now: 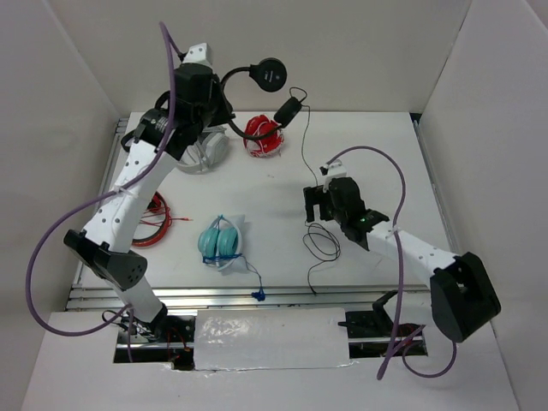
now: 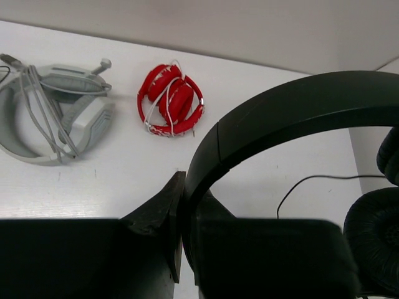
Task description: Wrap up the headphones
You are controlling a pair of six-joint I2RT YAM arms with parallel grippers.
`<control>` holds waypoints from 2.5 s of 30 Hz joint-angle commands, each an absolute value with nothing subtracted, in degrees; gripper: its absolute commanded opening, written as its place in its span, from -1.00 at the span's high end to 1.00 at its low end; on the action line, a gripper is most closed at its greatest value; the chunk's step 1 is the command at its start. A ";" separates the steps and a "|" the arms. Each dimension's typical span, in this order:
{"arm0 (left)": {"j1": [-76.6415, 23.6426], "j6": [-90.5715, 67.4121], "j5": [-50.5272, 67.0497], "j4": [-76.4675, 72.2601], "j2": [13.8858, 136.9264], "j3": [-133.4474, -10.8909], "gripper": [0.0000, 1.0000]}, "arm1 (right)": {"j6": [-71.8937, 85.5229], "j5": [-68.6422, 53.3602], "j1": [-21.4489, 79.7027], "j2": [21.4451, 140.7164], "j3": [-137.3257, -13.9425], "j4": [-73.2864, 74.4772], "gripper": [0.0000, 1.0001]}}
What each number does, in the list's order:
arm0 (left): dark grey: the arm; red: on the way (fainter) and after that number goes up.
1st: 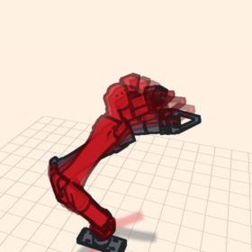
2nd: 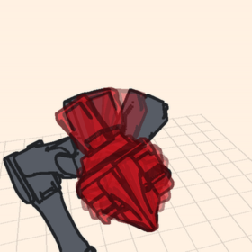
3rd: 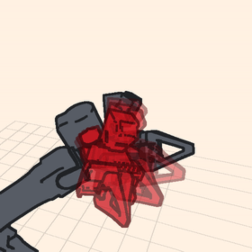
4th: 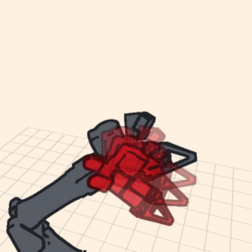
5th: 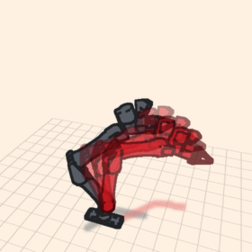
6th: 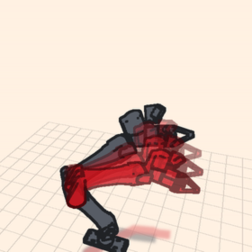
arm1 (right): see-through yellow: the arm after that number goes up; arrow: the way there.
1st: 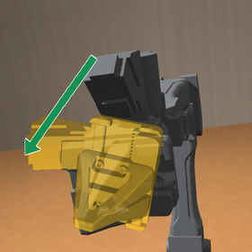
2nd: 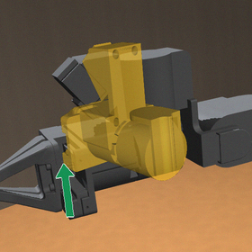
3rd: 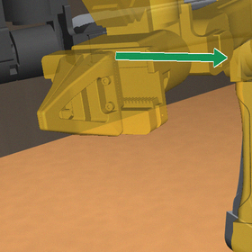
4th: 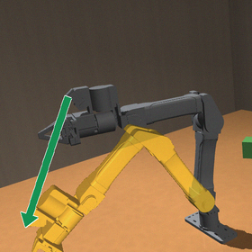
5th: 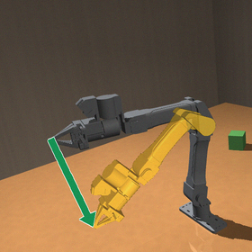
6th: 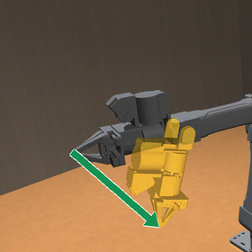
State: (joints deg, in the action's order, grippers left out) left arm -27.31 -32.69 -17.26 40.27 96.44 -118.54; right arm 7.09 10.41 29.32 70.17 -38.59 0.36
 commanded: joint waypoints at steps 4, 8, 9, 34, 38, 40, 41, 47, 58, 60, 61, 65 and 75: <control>-23.82 -32.08 -15.13 38.32 92.37 -122.17 1.00 | 4.31 7.39 28.12 78.55 -45.52 0.87 -0.97; -22.06 -31.99 -13.19 39.19 93.07 -126.02 1.00 | 3.08 1.24 28.65 84.00 -50.44 5.26 -0.93; -21.28 -32.08 -12.92 39.63 93.51 -127.86 1.00 | 3.08 1.14 28.74 85.07 -52.45 7.01 -0.93; -15.64 -37.09 -20.64 41.05 106.61 -124.63 1.00 | 2.47 23.27 59.04 80.15 -65.55 37.51 1.00; -18.36 -33.06 -21.27 38.06 107.66 -119.38 1.00 | -1.12 31.62 64.15 82.87 -74.59 48.04 1.00; -20.46 -28.42 -21.10 35.26 107.67 -115.86 1.00 | -4.64 34.45 65.91 83.41 -78.55 51.92 1.00; -21.44 -26.74 -20.40 34.20 107.84 -114.62 1.00 | -6.05 34.98 66.09 83.41 -79.53 52.47 1.00; -29.00 -14.52 -20.14 25.86 106.62 -103.73 1.00 | -20.72 27.18 59.25 77.80 -83.93 49.23 1.00; -39.54 3.24 -4.85 17.14 99.76 -88.34 1.00 | -41.04 8.71 42.73 71.89 -91.31 49.13 1.00; -41.04 5.35 -2.30 15.22 98.36 -84.84 1.00 | -42.36 7.56 39.40 72.16 -91.84 48.43 1.00; -41.48 6.06 -0.46 14.42 96.44 -83.51 1.00 | -42.80 7.56 37.90 72.33 -91.76 46.43 1.00; -42.62 7.47 4.30 12.22 91.42 -78.23 1.00 | -42.46 3.80 29.20 72.60 -92.37 40.97 1.00; -48.07 12.39 12.74 11.86 81.92 -72.08 1.00 | -37.71 -15.20 18.02 81.45 -98.69 35.68 1.00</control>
State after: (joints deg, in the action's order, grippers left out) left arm -46.44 9.78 7.33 15.31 85.69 -72.71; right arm -39.88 -8.80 19.92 77.78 -95.55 40.73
